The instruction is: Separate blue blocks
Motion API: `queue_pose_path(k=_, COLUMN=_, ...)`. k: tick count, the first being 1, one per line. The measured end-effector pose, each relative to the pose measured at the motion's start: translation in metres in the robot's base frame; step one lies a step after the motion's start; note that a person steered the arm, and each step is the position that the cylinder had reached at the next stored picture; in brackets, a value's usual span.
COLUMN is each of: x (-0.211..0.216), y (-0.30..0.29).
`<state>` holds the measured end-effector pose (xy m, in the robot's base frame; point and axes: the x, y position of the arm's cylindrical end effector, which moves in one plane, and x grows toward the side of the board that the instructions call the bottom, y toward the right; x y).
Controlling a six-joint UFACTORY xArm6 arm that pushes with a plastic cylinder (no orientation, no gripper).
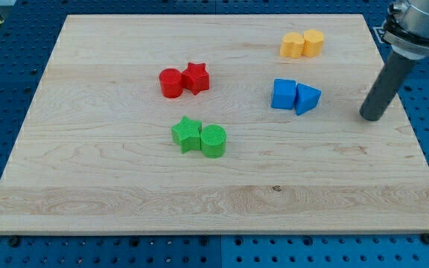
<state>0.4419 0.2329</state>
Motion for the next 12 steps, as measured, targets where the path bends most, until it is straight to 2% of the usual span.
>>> queue_pose_path(k=2, x=-0.036, y=-0.032)
queue_pose_path(k=3, x=-0.039, y=-0.049)
queue_pose_path(k=5, x=-0.021, y=-0.091)
queue_pose_path(k=8, x=0.002, y=-0.096)
queue_pose_path(k=11, x=0.002, y=-0.166)
queue_pose_path(k=12, x=0.002, y=-0.155)
